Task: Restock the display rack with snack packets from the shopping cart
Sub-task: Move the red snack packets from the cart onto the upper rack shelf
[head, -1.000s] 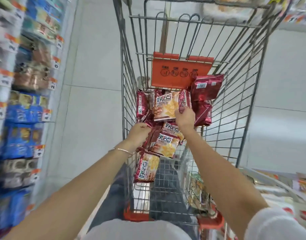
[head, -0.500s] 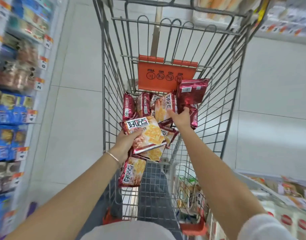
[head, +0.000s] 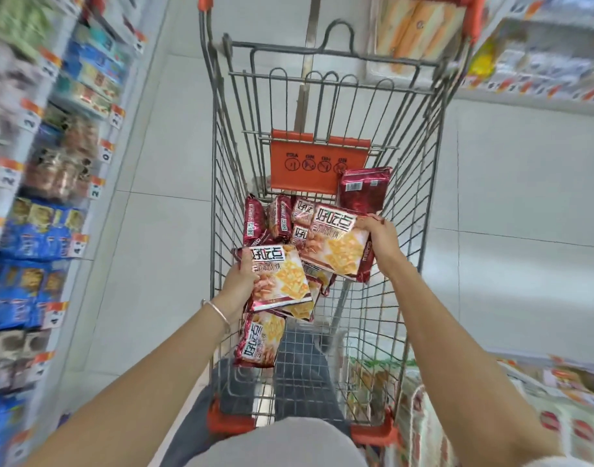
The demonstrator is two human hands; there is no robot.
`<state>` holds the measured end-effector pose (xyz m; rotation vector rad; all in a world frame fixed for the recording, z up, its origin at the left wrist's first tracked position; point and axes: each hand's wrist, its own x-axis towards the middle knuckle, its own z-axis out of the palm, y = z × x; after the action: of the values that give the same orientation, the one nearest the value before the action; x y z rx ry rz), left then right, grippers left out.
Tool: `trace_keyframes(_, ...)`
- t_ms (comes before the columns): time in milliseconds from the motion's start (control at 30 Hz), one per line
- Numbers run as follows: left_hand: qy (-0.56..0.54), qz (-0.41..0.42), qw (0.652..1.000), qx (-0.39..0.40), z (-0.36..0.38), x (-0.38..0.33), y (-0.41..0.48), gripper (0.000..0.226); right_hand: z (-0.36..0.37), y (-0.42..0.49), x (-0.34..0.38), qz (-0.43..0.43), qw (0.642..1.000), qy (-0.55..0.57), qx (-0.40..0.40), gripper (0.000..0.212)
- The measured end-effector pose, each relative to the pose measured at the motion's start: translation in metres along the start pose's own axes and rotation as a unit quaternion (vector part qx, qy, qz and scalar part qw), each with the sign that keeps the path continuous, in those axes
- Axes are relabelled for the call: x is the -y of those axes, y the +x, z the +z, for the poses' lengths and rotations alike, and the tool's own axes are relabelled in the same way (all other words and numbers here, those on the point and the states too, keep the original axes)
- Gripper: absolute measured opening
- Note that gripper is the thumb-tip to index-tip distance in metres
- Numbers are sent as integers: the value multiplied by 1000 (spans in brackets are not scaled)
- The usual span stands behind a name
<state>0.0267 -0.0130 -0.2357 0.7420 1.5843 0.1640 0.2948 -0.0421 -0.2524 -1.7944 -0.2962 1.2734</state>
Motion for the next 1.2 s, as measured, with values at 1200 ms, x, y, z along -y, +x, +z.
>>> trace_keyframes(1200, 212, 290, 684, 634, 117, -20, -518, 39, -152, -655, 31, -234, 921, 155, -270, 29)
